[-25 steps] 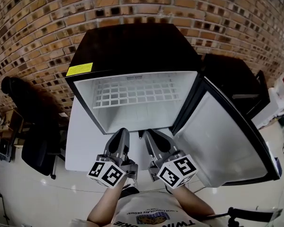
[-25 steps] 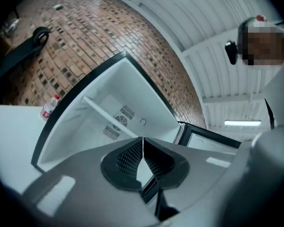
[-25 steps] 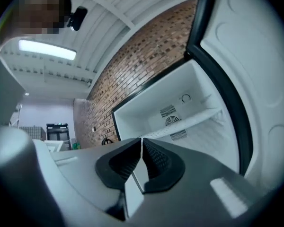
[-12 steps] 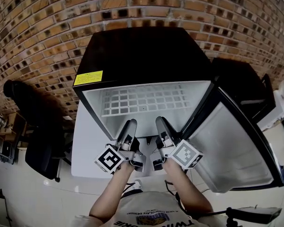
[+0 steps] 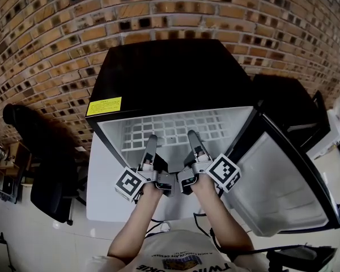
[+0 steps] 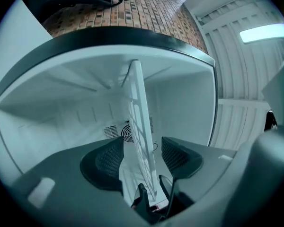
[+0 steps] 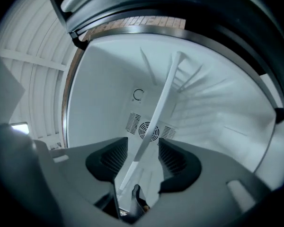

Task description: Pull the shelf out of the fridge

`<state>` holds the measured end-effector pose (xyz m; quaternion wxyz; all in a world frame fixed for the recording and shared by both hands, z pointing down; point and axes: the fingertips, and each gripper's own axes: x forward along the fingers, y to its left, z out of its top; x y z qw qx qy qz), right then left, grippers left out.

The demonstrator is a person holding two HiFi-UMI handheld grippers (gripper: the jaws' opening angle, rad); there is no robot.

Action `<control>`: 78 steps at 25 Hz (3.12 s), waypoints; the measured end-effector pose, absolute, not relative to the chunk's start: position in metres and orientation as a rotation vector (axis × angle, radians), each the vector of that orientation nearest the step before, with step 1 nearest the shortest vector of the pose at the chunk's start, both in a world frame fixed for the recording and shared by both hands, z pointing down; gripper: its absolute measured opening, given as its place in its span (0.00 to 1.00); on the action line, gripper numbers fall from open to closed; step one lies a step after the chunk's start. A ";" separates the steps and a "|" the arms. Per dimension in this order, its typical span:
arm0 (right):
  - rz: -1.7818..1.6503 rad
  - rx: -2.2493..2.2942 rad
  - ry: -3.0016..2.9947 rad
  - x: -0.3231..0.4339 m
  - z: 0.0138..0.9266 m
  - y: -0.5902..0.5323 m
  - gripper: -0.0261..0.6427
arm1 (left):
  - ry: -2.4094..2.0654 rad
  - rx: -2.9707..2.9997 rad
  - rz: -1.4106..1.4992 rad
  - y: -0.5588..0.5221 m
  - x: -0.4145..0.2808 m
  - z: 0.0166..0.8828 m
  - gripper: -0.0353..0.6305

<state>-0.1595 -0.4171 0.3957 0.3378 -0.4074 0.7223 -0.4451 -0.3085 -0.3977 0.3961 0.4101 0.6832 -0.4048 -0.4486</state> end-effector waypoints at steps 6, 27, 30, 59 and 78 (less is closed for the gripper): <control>-1.190 -1.086 1.817 -0.158 0.395 -0.439 0.33 | -1.061 1.624 -1.182 -0.418 -0.318 0.396 0.39; -1.287 -1.075 1.673 -0.161 0.402 -0.444 0.11 | -1.054 1.454 -1.181 -0.426 -0.325 0.401 0.07; -1.291 -1.088 1.677 -0.161 0.402 -0.431 0.11 | -1.056 1.464 -1.175 -0.413 -0.323 0.401 0.07; -1.267 -0.974 1.803 -0.141 0.409 -0.305 0.11 | -1.008 1.550 -1.249 -0.278 -0.297 0.402 0.07; -1.087 -0.810 1.944 -0.131 0.375 -0.218 0.11 | -0.958 1.753 -1.323 -0.194 -0.288 0.376 0.08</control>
